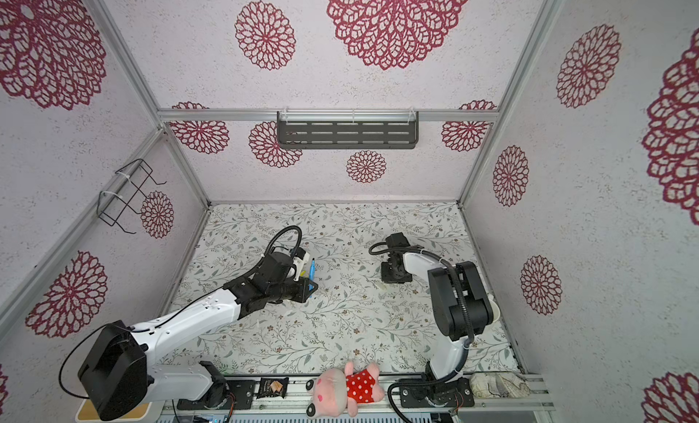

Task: Insert pens into pen caps
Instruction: Pick up the pen cap from the middle-right of the table, then put on the pen cap to the pen.

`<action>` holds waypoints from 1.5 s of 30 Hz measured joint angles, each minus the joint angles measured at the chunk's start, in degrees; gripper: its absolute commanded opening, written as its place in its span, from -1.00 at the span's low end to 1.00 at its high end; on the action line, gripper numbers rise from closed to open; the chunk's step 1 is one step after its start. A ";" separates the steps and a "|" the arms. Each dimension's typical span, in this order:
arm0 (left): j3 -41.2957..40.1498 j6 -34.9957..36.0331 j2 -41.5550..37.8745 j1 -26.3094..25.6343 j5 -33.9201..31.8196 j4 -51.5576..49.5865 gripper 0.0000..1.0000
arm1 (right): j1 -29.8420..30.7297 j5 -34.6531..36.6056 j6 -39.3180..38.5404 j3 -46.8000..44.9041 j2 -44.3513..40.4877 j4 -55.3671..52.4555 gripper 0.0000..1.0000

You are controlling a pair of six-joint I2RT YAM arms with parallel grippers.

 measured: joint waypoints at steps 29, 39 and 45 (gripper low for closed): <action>-0.20 0.70 -3.17 -0.02 7.19 5.16 -1.00 | 0.31 -19.41 1.25 5.03 -23.65 -1.57 -0.83; -0.42 -1.22 -2.10 -1.03 15.34 12.81 -1.00 | 0.28 -37.07 10.21 0.81 -26.01 14.69 -0.92; -0.07 -1.88 -0.83 -1.86 16.37 13.70 -1.00 | 0.31 -42.82 16.17 0.11 -26.93 23.98 -0.93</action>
